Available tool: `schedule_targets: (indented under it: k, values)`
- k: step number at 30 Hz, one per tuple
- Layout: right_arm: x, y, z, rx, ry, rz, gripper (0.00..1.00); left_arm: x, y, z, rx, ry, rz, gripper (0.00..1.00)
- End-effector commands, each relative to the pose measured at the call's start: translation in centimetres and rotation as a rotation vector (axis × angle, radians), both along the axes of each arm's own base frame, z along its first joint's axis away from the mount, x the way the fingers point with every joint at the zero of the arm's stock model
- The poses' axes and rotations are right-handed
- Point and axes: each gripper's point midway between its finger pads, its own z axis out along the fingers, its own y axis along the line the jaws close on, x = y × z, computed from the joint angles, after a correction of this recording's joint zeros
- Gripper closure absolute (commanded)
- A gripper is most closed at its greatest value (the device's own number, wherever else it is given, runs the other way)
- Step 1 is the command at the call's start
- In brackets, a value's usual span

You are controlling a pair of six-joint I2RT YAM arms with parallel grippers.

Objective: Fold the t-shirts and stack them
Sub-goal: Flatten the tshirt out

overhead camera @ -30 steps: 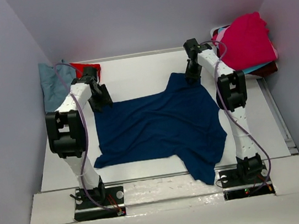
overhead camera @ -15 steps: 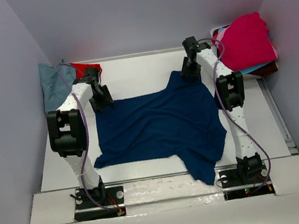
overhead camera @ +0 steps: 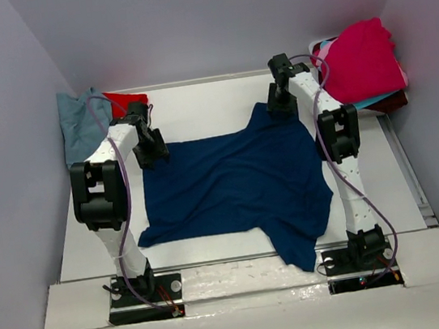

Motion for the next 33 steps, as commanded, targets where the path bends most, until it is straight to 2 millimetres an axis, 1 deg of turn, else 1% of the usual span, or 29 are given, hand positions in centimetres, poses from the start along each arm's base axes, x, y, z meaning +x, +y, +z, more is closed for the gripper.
schedule_targets:
  k: [1, 8, 9, 13, 15, 18, 22, 24, 28, 29, 33]
  values:
    - [1.9, -0.1, 5.1, 0.026, -0.151, 0.011, 0.43, -0.7, -0.1, 0.1, 0.0, -0.002, -0.008, 0.39]
    - [2.2, 0.8, 6.2, 0.071, -0.185, 0.04, 0.43, -0.9, -0.1, -0.4, 0.0, 0.004, -0.009, 0.39]
    - [2.3, 0.9, 6.7, 0.077, -0.196, 0.044, 0.43, -1.0, -0.1, -0.5, 0.0, 0.007, -0.007, 0.39]
    - [2.6, 1.0, 6.5, 0.081, -0.206, 0.047, 0.43, -1.1, -0.1, -0.6, -0.001, 0.012, -0.009, 0.39]
    - [2.7, 0.9, 6.1, 0.07, -0.197, 0.049, 0.43, -1.1, -0.1, -0.6, -0.001, 0.011, -0.009, 0.39]
    - [3.0, 0.9, 4.7, 0.066, -0.175, 0.054, 0.43, -1.2, 0.1, -0.7, 0.007, 0.015, -0.012, 0.39]
    - [3.4, 1.4, 3.3, 0.085, -0.169, 0.073, 0.43, -1.4, 0.2, -0.7, 0.014, 0.017, -0.017, 0.39]
    - [3.8, 1.6, 3.1, 0.088, -0.181, 0.08, 0.43, -1.4, 0.2, -0.6, 0.017, 0.017, -0.018, 0.39]
    - [4.1, 2.0, 2.1, 0.101, -0.171, 0.102, 0.43, -1.5, 0.4, -0.6, 0.023, 0.022, -0.02, 0.39]
    - [4.1, 2.1, 2.3, 0.104, -0.174, 0.103, 0.43, -1.5, 0.3, -0.5, 0.022, 0.022, -0.02, 0.39]
    - [4.0, 2.4, 1.7, 0.121, -0.163, 0.118, 0.43, -1.3, 0.4, -0.2, 0.024, 0.018, -0.018, 0.39]
